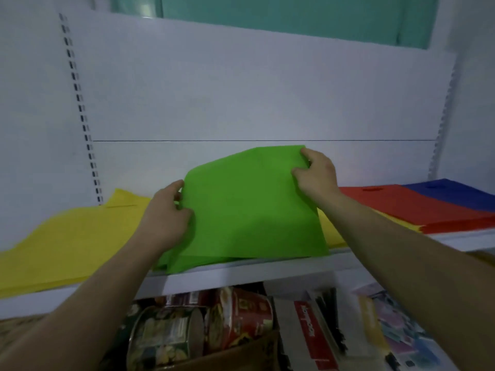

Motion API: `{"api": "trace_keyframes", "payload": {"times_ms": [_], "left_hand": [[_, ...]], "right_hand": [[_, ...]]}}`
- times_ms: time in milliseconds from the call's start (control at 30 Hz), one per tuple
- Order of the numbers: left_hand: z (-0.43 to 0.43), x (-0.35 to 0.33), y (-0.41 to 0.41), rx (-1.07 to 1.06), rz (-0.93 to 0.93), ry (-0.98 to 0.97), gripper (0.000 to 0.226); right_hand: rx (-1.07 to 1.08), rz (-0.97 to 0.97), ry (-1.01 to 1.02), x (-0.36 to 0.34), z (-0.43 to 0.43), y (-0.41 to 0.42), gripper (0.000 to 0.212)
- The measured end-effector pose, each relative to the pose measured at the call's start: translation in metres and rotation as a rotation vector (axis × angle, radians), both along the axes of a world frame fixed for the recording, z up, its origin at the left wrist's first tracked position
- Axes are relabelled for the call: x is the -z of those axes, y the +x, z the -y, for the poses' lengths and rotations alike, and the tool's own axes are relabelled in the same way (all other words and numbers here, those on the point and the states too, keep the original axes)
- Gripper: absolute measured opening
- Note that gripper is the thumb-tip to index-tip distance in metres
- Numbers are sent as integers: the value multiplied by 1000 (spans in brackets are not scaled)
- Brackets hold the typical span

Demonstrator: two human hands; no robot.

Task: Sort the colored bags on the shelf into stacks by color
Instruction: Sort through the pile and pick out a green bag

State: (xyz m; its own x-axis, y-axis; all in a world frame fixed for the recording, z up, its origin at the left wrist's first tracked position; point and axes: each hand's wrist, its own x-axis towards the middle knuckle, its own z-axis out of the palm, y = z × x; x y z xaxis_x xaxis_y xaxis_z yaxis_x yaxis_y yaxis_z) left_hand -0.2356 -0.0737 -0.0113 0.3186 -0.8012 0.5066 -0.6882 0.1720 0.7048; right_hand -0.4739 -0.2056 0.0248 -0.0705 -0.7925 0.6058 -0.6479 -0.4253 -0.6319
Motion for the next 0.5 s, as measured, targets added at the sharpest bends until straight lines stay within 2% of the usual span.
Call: {"api": "trace_keyframes", "payload": {"times_ms": [133,267,367,500], "left_hand": [[1,7,16,-110,42,103,57],[2,15,24,-253,185,276,50],[1,19,18,-265,297,458,46],[-1,24,12,-231,324,577,53]], "right_hand": [[-137,-80,106,9,29,25,55],[-232,-332,273,26,50,42,43],[-251,-520,341,38,63,46,28],[-258,-619,370,47,69,40,39]]}}
